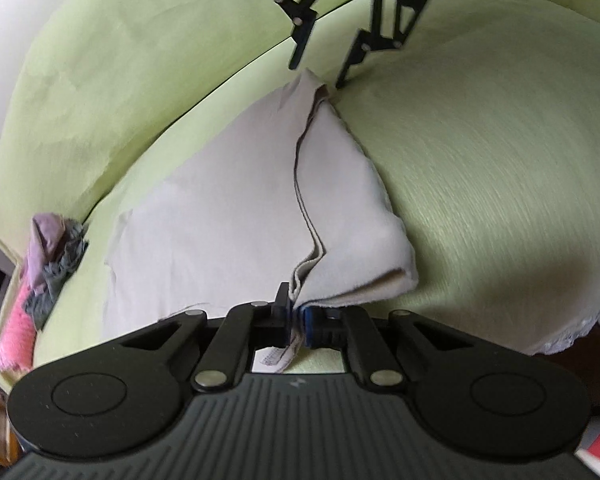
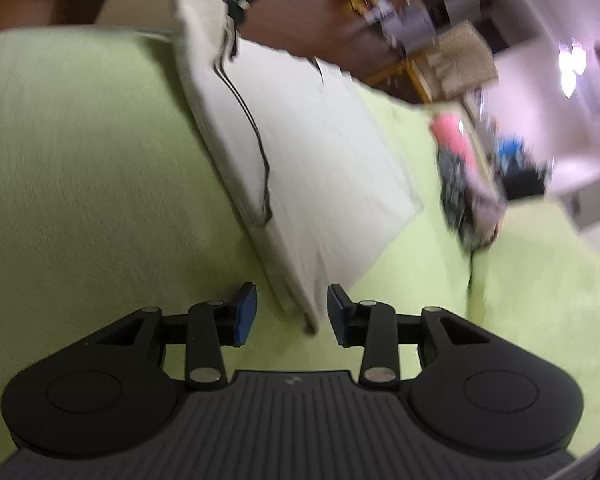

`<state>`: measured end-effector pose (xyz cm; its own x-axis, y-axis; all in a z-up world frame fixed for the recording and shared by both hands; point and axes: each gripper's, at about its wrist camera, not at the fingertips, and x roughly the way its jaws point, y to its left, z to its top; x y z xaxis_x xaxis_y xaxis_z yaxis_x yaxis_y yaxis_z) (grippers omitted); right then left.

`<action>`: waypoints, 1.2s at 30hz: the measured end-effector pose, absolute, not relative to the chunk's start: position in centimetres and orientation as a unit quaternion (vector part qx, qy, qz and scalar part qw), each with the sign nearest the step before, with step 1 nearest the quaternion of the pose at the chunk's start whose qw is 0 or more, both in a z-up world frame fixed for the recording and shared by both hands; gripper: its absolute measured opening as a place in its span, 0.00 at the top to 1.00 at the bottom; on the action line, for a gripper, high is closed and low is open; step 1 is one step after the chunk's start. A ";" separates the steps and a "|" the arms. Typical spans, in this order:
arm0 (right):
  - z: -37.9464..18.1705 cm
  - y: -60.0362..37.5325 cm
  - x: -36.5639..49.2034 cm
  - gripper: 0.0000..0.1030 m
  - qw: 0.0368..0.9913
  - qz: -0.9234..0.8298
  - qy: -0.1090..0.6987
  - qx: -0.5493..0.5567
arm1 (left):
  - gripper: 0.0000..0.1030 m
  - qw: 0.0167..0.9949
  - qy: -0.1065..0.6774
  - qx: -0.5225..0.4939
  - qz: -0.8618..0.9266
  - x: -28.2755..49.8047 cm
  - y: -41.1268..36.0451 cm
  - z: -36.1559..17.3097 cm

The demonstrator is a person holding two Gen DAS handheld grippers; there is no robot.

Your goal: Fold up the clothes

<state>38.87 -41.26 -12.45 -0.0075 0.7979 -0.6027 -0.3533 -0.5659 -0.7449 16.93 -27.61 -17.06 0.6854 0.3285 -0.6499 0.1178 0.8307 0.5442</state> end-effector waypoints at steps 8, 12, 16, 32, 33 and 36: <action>-13.5 -40.6 38.9 0.74 0.428 0.692 -0.230 -0.534 | 0.96 0.885 0.390 0.241 0.078 15.6 -26.4 -16.1; -12.8 -40.5 38.8 0.97 0.403 0.707 -0.206 -0.544 | 0.96 0.893 0.393 0.204 0.080 15.0 -26.8 -15.2; -10.8 -39.3 39.1 0.97 0.374 0.720 -0.183 -0.555 | 0.96 0.902 0.395 0.156 0.080 14.9 -25.7 -14.1; 0.3 -18.5 41.5 0.98 0.196 0.776 0.120 -0.588 | 0.97 0.913 0.331 -0.198 0.131 12.5 -12.8 -10.1; 0.2 -16.3 41.8 0.98 0.188 0.776 0.139 -0.586 | 0.97 0.909 0.328 -0.218 0.139 12.4 -11.3 -9.8; -0.3 -11.5 42.5 0.97 0.182 0.768 0.180 -0.587 | 0.97 0.904 0.322 -0.234 0.154 12.7 -8.0 -9.3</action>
